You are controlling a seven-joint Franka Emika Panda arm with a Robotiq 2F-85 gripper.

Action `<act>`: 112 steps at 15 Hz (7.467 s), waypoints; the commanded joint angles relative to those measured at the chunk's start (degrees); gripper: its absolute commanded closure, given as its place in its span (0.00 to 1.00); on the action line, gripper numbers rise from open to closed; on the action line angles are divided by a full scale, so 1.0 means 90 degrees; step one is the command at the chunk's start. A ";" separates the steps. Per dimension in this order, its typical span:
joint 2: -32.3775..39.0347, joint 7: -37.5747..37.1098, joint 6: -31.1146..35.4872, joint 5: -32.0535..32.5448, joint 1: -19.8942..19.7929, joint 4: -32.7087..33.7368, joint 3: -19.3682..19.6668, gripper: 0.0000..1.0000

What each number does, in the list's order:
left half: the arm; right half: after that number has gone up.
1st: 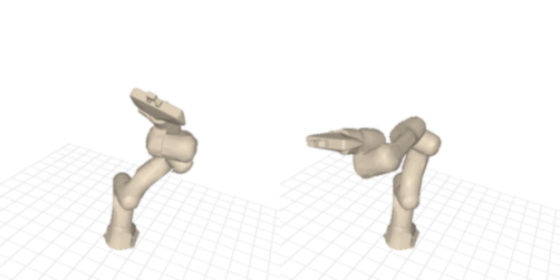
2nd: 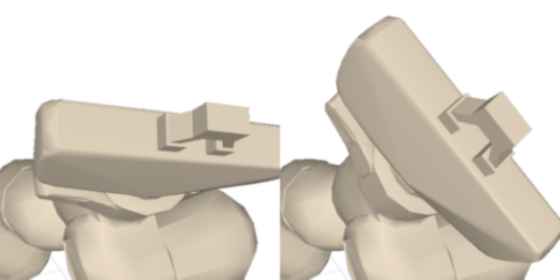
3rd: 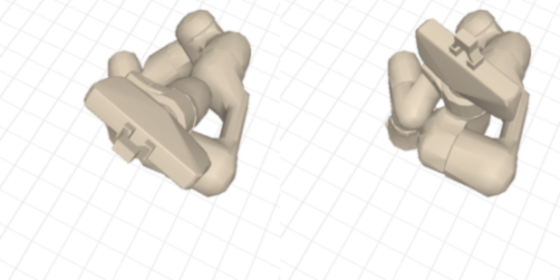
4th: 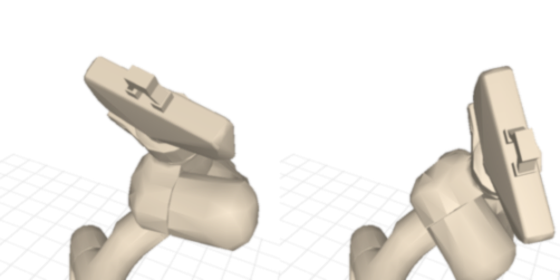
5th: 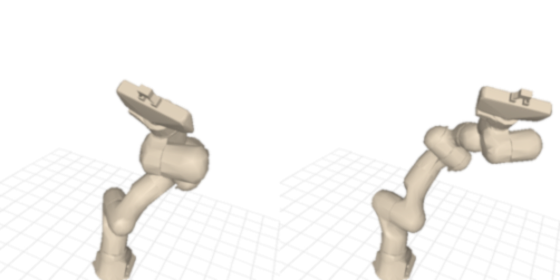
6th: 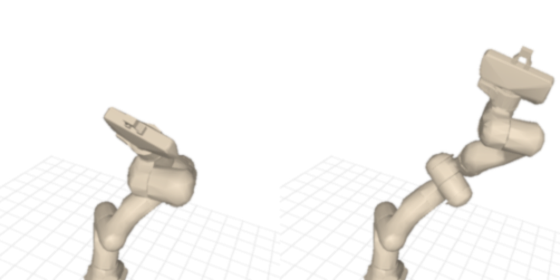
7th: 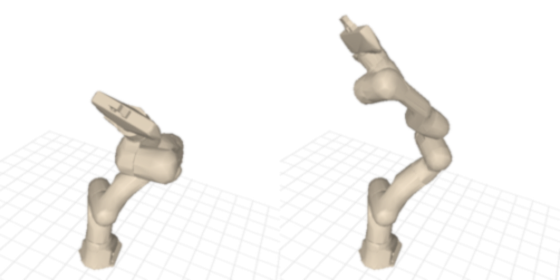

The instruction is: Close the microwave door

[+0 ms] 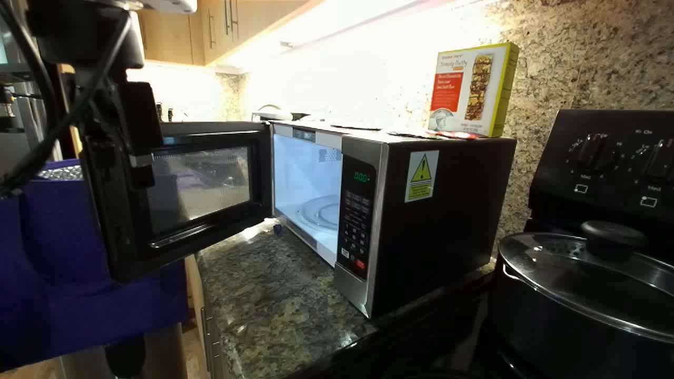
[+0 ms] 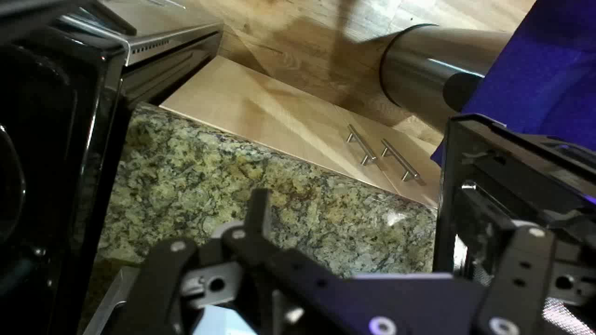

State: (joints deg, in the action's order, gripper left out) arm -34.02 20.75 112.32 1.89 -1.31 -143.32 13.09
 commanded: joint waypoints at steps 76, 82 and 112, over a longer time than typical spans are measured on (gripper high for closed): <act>0.2658 0.1676 -0.2352 0.0906 0.0721 0.2831 -0.1612 0.00; 0.2884 0.0163 -0.2359 0.0348 0.0592 0.2946 -0.1417 0.00; 0.2862 -0.4308 -0.0275 0.0314 0.0276 0.2828 -0.1443 0.00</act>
State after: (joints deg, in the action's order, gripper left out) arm -8.73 -14.99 105.33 6.18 2.72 -117.88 0.72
